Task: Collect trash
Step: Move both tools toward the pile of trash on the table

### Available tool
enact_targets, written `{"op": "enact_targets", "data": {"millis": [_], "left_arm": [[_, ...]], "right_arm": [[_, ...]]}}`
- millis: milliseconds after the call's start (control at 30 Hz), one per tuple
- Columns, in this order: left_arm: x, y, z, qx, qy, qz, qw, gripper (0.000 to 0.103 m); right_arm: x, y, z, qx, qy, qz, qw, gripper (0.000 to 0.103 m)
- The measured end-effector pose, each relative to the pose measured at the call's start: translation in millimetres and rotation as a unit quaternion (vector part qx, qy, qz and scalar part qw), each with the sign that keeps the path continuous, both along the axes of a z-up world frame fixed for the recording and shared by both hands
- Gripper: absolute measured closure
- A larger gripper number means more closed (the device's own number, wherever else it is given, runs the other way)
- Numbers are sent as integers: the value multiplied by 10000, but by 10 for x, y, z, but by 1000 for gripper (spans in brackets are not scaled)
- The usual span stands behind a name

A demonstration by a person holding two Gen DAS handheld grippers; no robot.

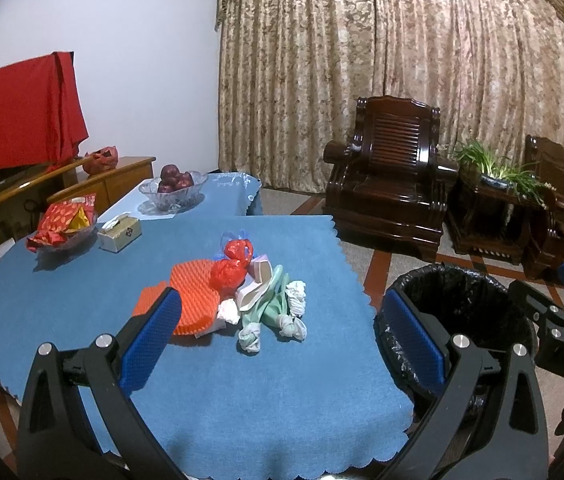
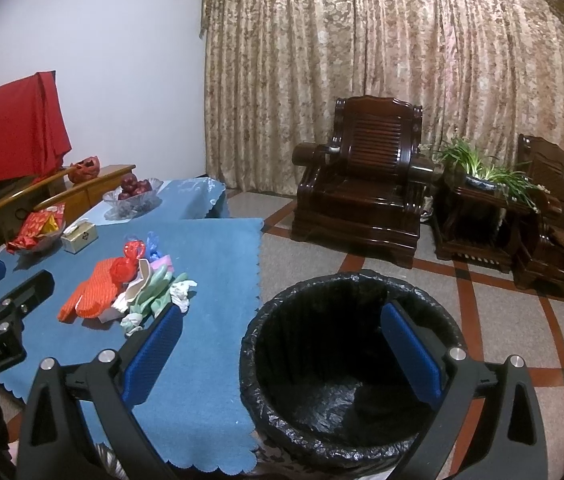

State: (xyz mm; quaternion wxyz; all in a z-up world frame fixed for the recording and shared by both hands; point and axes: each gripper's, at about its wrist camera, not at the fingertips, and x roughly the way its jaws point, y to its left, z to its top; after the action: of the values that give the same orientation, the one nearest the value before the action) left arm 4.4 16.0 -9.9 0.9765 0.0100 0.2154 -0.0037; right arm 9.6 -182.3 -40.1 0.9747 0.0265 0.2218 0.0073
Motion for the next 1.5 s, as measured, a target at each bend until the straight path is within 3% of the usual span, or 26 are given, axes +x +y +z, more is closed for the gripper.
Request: {"op": "enact_targets", "data": {"millis": [433,700,900,1100,1500], "left_arm": [[411,694,-316,-59,321,853,9958,5],[783,1115,-589,-53,513,988,9938,5],[1014,1365,-821,-112,763,1212,9896,5],[1238,1513,-983,-123,1046,1284,9861,5],[1666,1601,-1002,-90,934,1291,9872,5]], "right_arm": [[514,387,-7,-22,22,650,9979,6],[1065,841,-273,-35,261,1198,9924,7],[1402,1203,-634,-133,655,1572,9853,17],[1706,1340,-876,-101,925,1601,9827,22],[2117,1579,-696,-130,759,1779,9810,28]]}}
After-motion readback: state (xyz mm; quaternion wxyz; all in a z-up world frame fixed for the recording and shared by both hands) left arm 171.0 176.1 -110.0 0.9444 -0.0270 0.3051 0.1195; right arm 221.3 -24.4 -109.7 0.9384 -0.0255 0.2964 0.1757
